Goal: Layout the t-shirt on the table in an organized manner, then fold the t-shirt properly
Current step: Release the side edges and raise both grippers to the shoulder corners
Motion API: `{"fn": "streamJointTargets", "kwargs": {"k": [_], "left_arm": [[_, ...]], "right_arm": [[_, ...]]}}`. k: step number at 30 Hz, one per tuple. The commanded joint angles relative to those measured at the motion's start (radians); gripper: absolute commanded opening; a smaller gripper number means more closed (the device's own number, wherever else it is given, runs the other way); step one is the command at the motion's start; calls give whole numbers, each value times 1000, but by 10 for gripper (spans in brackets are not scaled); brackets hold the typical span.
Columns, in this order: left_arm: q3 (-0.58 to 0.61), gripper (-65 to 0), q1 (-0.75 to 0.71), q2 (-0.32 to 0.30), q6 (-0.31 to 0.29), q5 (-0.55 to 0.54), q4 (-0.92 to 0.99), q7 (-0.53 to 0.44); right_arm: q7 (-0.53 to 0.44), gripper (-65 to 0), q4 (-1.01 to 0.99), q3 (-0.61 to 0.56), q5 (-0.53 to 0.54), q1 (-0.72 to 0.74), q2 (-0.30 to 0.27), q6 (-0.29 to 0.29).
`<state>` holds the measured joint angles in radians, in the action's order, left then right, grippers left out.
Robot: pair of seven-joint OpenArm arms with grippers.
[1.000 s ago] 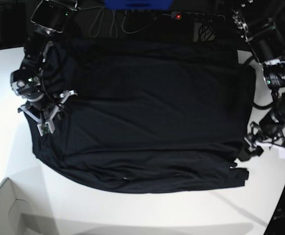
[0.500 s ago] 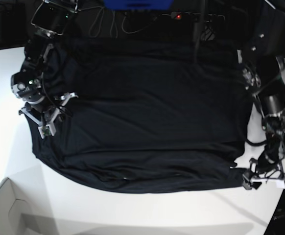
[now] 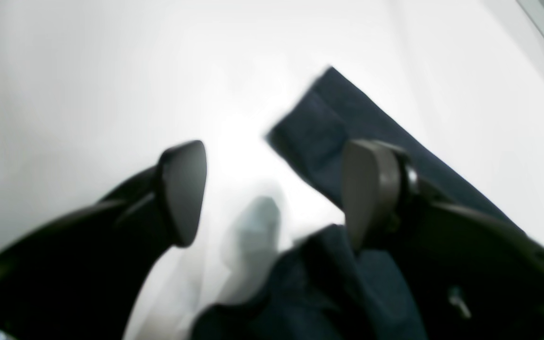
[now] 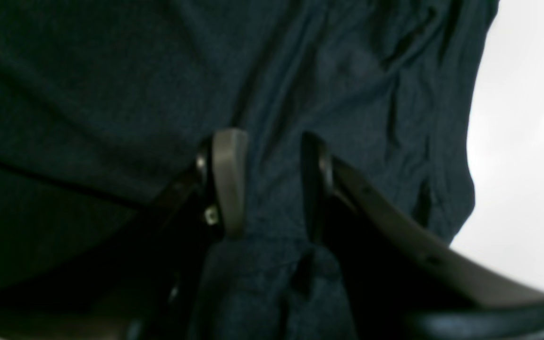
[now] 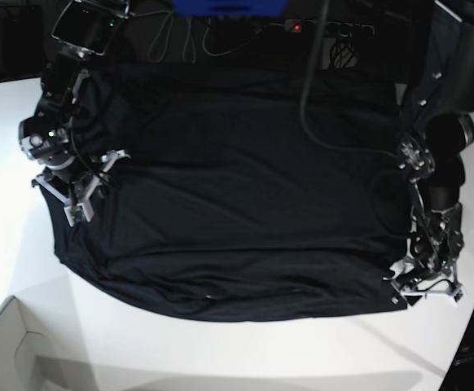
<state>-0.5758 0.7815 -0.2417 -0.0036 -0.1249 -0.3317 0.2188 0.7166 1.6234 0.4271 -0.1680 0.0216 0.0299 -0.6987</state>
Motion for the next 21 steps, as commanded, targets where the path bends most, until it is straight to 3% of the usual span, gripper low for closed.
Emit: {"fn": "streamJointTargets", "kwargs": {"k": [1,6,12,18,21], "left_arm": [[-2,-217,36,-14,-8,-3,-20,-22],[-5,-217,36,-25,-11,-114,-80,23],[1,-217,-106,-58,-11,-362,-464,317],[-5,-217,-448,-57,-8,-568,-969,554],[-8,-217,-655,-57,-8,-635,-1164,583]], "right_arm": [[-21,-449,18,-1,14,18,-8,1],[-24,-449,19,0,14,42,-35,1],[-12,-449,93,14,14,50,-80,1],[47,-449,223,34,12,-70,-110,1],[54,-448,269,79,14,-131,-100,1]]}}
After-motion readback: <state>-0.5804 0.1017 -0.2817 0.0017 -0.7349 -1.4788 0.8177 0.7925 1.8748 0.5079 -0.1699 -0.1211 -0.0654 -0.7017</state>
